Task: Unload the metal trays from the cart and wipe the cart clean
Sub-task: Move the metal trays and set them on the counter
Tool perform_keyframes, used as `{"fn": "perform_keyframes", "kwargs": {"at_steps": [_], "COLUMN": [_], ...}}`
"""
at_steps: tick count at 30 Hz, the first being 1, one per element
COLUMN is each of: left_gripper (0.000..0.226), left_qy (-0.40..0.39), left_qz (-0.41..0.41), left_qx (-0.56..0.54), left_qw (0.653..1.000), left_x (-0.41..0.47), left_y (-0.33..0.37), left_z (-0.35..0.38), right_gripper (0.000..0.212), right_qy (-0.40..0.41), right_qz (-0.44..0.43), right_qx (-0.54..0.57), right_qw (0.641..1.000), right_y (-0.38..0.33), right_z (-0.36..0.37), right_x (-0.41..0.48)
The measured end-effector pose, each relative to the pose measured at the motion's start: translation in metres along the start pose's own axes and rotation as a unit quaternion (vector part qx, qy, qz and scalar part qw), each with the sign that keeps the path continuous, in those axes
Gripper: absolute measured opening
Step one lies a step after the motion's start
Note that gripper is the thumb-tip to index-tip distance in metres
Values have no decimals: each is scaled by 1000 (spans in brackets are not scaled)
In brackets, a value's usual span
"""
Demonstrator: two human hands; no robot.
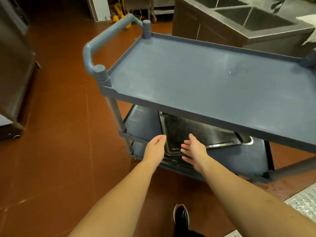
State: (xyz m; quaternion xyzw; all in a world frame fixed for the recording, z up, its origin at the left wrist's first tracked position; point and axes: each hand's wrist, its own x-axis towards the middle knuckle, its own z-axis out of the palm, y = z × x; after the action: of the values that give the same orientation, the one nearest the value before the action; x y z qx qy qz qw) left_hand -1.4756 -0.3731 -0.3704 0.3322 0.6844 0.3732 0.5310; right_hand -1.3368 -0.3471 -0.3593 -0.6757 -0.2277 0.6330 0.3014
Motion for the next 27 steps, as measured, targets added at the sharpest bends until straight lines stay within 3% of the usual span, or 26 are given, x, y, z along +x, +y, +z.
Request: {"fn": "perform_keyframes", "kwargs": {"at_steps": [6, 11, 16, 21, 27], "left_gripper": [24, 6, 27, 49, 34], "left_qy": [31, 30, 46, 77, 35], "left_qz": [-54, -97, -111, -121, -155], "left_qx": [91, 30, 24, -30, 3], "left_qw": [994, 994, 992, 989, 987], "left_x": [101, 145, 163, 156, 124], "left_y": [-72, -112, -115, -111, -92], "left_z": [31, 49, 62, 63, 64], "right_gripper": [31, 25, 20, 22, 26], "right_qy": [-2, -9, -26, -15, 70], "right_qz": [119, 139, 135, 116, 96], "right_qx": [-75, -13, 90, 121, 85], "right_qw": [990, 990, 986, 986, 989], "right_y": [54, 78, 89, 90, 72], "right_z": [3, 9, 14, 7, -13], "right_x": [105, 163, 185, 180, 154]}}
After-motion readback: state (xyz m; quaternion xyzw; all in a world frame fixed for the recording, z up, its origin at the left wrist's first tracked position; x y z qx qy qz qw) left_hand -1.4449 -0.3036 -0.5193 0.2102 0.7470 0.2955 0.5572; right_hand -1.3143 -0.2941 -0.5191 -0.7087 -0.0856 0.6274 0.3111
